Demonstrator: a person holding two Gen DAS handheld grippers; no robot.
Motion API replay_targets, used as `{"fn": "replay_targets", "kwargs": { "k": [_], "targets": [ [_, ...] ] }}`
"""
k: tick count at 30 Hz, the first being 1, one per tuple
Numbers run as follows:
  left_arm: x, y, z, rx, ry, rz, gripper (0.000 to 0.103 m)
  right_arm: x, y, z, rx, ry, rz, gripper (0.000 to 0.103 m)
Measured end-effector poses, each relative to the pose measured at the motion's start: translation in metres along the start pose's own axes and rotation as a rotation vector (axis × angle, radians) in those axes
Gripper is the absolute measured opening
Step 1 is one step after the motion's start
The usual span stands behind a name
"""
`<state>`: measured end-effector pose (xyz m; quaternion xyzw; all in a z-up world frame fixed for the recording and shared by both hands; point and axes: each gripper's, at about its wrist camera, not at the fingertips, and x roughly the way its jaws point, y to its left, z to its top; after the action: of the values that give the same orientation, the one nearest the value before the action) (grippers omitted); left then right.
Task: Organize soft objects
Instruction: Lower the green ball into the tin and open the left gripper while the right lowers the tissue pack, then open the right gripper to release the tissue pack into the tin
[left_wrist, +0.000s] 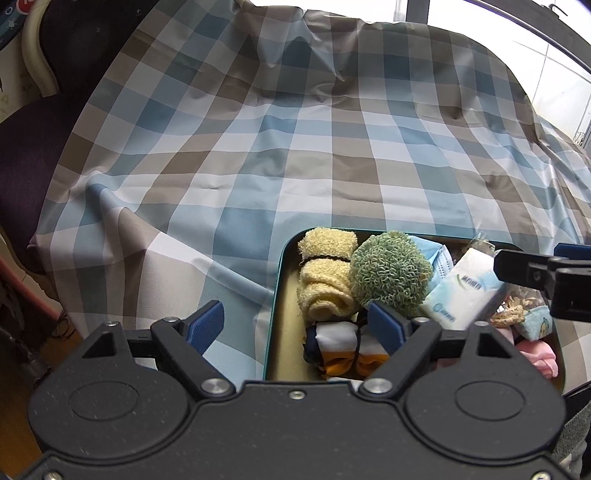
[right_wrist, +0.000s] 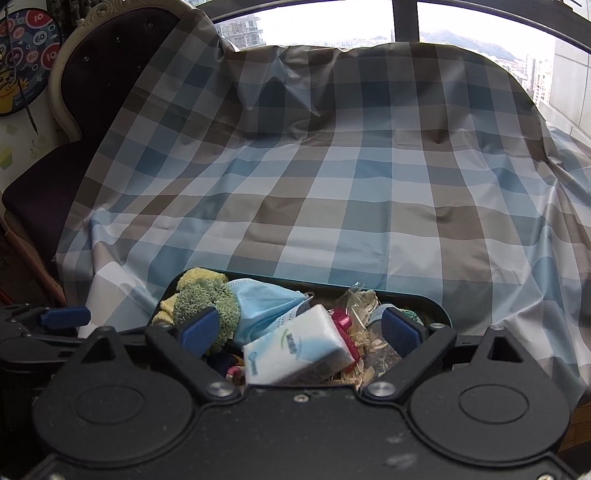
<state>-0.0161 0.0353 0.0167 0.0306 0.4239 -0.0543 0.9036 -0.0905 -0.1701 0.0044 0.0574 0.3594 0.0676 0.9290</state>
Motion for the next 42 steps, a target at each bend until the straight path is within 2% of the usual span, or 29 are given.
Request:
{"fn": "replay_targets", "kwargs": {
  "k": [13,25,37,42],
  "targets": [
    [-0.005,-0.019,-0.001,0.040,-0.004,-0.027,0.082,-0.029,-0.019,-0.019,-0.034,-0.025,-0.140,0.100],
    [-0.006,-0.034,-0.009,0.072,0.018,-0.023,0.082,-0.040,-0.037,-0.045,0.008,0.025,-0.239,0.102],
    [-0.007,-0.035,-0.013,0.068,0.033,-0.021,0.082,-0.039,-0.040,-0.059,0.011,0.084,-0.268,0.103],
    [-0.006,-0.036,-0.016,0.063,0.049,-0.004,0.083,-0.039,-0.042,-0.061,0.030,0.090,-0.253,0.103]
  ]
}}
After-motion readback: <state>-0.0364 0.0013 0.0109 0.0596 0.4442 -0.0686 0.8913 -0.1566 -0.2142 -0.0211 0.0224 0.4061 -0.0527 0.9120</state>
